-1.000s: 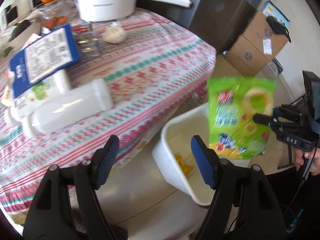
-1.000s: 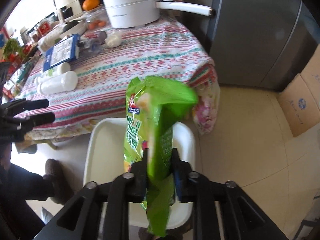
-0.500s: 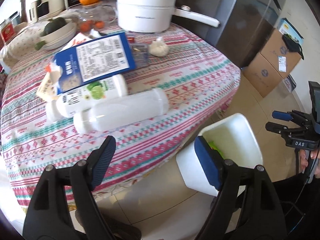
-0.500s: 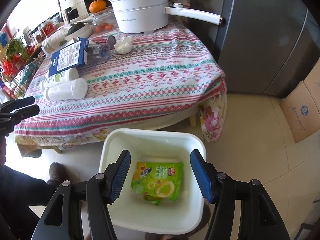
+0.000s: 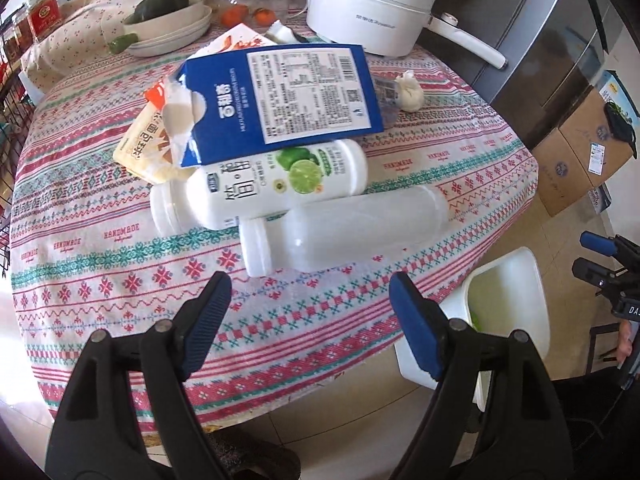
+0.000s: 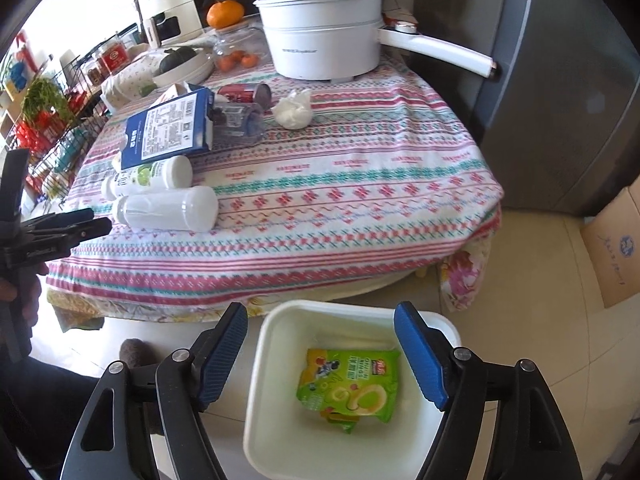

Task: Collect trash
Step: 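Grasp the milky white bottle with the right tool while the left tool grasps the lime-label bottle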

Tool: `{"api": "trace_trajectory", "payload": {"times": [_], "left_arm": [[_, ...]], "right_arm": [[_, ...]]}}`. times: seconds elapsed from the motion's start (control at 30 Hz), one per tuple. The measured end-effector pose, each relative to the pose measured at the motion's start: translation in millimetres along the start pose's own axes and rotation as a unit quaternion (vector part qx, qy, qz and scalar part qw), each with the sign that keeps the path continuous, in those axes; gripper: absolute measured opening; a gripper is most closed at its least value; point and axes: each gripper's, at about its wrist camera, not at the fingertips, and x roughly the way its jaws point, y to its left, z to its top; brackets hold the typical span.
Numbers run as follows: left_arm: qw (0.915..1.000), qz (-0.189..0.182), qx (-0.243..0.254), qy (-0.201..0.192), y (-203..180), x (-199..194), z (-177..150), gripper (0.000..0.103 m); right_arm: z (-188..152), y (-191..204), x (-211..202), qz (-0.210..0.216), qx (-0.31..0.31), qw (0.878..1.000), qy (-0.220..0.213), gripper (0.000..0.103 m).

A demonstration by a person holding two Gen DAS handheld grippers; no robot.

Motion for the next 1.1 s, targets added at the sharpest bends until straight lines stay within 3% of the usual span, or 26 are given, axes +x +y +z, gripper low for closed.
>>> {"api": "trace_trajectory", "payload": {"times": [0.17,0.37,0.8,0.97,1.1], "left_arm": [[0.9997,0.020,-0.012,-0.011,23.5,-10.0,4.7,0.081],[0.9959,0.063,-0.063,0.013,61.1,-13.7,-1.4,0.081],[0.9965,0.056,-0.057,0.024,88.6,-19.6,-17.2,0.081],[0.9971,0.060,-0.037,0.027,83.0,-18.3,-19.2,0.081],[0.9977,0.053,-0.034,0.024,80.4,-20.1,-17.5,0.081]], "right_arm": [[16.8,27.2,9.9,0.006,-0.032,0.999,0.004,0.078],[41.6,86.0,32.8,0.007,-0.138,0.990,0.006,0.078],[67.8,213.7,108.1,0.003,-0.333,0.943,-0.007,0.078],[66.5,229.1,138.9,-0.032,-0.362,0.931,0.018,0.079],[58.9,230.4,145.5,-0.049,-0.387,0.921,0.006,0.079]]}}
